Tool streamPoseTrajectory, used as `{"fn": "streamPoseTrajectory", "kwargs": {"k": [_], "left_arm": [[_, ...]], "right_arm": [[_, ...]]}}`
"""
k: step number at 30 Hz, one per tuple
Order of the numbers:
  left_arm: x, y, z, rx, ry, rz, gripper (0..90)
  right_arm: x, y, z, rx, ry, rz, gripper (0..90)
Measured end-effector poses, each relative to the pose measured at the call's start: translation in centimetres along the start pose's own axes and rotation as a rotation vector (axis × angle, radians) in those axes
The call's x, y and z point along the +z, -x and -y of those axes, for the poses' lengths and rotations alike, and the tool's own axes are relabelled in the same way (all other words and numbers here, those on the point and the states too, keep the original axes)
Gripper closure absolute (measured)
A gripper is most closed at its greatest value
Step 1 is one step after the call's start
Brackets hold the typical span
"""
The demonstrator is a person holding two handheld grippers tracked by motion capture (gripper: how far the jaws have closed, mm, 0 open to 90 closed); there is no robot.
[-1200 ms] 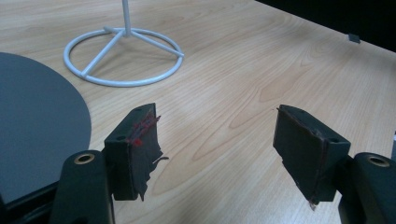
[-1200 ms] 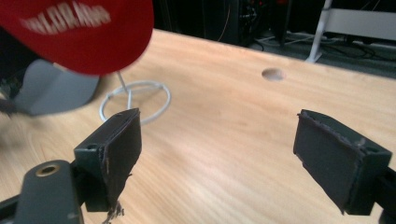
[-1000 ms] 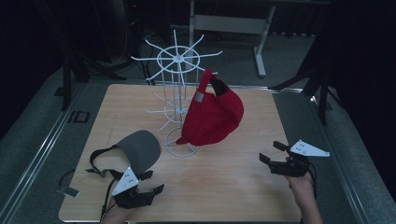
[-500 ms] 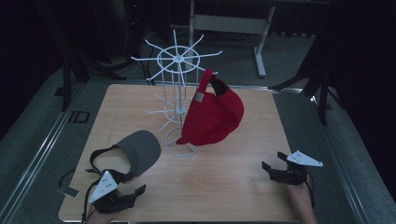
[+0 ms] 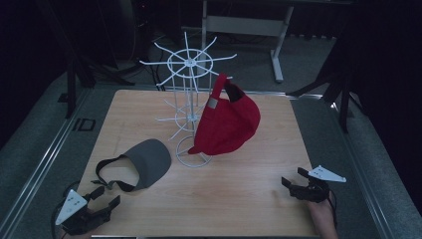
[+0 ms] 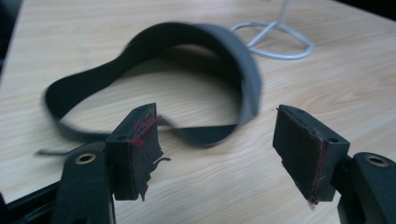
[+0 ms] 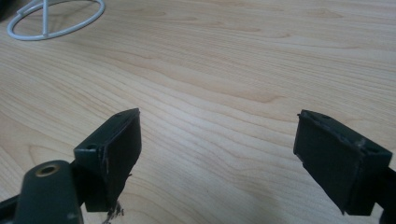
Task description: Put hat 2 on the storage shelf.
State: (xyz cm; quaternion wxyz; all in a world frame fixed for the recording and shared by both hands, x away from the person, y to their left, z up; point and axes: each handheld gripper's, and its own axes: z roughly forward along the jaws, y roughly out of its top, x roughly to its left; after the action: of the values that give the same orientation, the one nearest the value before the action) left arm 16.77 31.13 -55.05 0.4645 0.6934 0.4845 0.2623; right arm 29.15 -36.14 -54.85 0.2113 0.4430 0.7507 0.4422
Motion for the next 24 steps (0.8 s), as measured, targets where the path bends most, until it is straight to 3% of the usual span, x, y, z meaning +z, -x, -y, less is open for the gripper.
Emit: {"fn": "streamPoseTrajectory", "kwargs": {"k": [4,8,14,18,22,24], "left_arm": [[0.7,-0.9,0.0,-0.016,-0.036,-0.026,31.4],[1.9,-1.4,0.1,-0.030,-0.109,-0.095,31.4],[3.2,-1.9,-0.4,-0.035,-0.154,-0.153,31.5],[4.1,-2.2,-0.7,-0.030,-0.159,-0.150,31.6],[5.0,-2.2,-1.0,-0.016,-0.189,-0.178,33.0],[5.4,-2.3,-1.1,-0.012,-0.189,-0.168,39.0]], "right_arm": [[-0.1,0.0,0.0,0.005,0.001,-0.004,15.0],[-0.1,0.0,0.0,0.005,0.005,-0.004,15.0],[-0.2,0.2,0.1,0.013,0.018,0.000,15.1],[-0.2,0.1,0.1,0.013,0.019,0.001,15.0],[-0.2,0.1,0.2,0.011,0.020,0.000,15.0],[-0.2,0.1,0.2,0.006,0.021,0.000,15.0]]}}
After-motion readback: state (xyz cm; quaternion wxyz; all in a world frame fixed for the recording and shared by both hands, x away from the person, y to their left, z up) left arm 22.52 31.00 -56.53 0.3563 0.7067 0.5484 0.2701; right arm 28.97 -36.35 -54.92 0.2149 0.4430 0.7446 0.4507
